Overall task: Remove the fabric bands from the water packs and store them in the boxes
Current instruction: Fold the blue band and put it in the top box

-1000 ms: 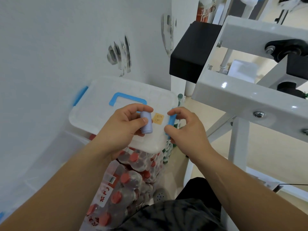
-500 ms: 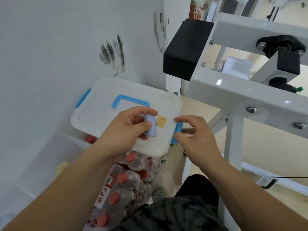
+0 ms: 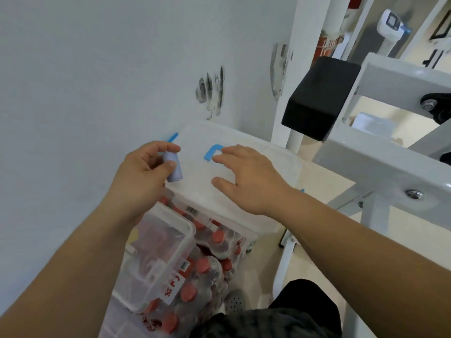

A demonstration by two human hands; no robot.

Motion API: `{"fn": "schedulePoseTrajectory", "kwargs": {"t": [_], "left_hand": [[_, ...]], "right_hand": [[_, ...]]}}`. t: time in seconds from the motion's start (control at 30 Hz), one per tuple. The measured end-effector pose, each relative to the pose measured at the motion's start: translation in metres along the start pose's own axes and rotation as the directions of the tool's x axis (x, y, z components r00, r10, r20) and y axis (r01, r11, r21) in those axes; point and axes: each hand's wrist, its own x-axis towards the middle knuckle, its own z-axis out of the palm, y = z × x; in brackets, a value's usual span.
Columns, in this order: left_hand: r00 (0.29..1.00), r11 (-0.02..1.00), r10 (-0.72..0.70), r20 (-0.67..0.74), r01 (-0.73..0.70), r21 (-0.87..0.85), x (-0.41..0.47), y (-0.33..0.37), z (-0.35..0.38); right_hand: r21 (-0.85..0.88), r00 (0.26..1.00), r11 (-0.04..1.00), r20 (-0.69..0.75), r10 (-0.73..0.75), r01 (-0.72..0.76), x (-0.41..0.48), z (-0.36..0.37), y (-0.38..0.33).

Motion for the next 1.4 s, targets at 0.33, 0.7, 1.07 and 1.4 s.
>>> {"fn": "schedulePoseTrajectory", "kwargs": {"t": [0.33, 0.7, 1.07, 1.4], "left_hand": [[0.988, 0.979, -0.146, -0.048, 0.138, -0.149, 0.012, -0.022, -0.033], [0.989, 0.969, -0.150, -0.004, 0.146, -0.199, 0.014, -0.029, -0.032], [0.992, 0.988, 0.072, 0.100, -0.058, -0.142, -0.005, 0.002, -0.012], [0.836, 0.914, 0.240, 0.493, -0.365, 0.174, -0.042, 0.024, 0.060]], "right_hand": [[-0.244, 0.978, 0.952, 0.137, -0.155, 0.185, 0.096, 0.022, -0.031], [-0.329, 0.976, 0.921, 0.129, -0.175, 0.209, 0.101, 0.042, -0.026], [-0.082, 0.958, 0.996, -0.283, -0.051, 0.029, 0.019, -0.006, -0.002], [0.287, 0.837, 0.937, -0.446, 0.316, -0.201, -0.103, 0.019, 0.053]]}}
